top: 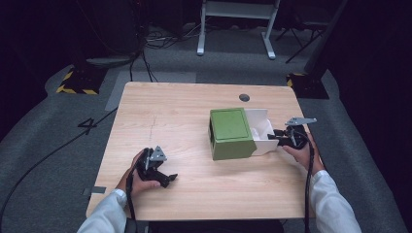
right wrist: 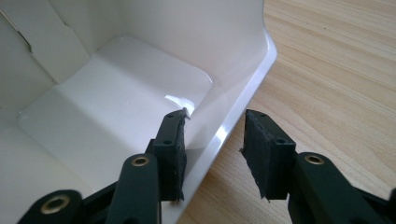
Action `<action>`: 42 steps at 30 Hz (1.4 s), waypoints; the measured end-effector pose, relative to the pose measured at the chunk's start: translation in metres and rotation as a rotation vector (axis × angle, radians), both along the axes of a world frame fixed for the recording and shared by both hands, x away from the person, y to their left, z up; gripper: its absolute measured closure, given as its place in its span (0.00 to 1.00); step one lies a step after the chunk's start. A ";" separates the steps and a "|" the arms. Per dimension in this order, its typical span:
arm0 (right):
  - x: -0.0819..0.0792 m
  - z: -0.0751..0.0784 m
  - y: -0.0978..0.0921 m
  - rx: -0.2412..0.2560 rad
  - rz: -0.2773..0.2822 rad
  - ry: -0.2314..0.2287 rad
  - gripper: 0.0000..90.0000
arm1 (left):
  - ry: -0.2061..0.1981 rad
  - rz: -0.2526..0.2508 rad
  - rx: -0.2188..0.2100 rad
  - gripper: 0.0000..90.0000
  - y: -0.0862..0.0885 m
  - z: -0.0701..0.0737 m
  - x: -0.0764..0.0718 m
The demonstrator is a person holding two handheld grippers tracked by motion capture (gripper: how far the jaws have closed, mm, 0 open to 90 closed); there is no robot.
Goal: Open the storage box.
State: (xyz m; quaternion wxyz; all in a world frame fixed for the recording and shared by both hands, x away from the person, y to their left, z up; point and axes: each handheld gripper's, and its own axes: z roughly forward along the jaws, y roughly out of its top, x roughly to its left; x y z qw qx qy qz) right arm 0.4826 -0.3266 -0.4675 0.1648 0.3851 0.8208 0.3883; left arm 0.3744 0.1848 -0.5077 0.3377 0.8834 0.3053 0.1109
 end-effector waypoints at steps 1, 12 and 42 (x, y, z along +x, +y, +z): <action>0.000 0.000 -0.002 0.004 -0.002 0.004 0.66 | 0.000 0.000 0.000 0.00 0.000 0.000 0.000; 0.001 -0.001 -0.009 0.011 -0.015 0.006 0.66 | 0.000 0.000 0.000 0.00 0.000 0.000 0.000; -0.005 0.017 -0.019 0.033 -0.052 -0.073 0.47 | 0.000 0.000 0.000 0.00 0.000 0.000 0.000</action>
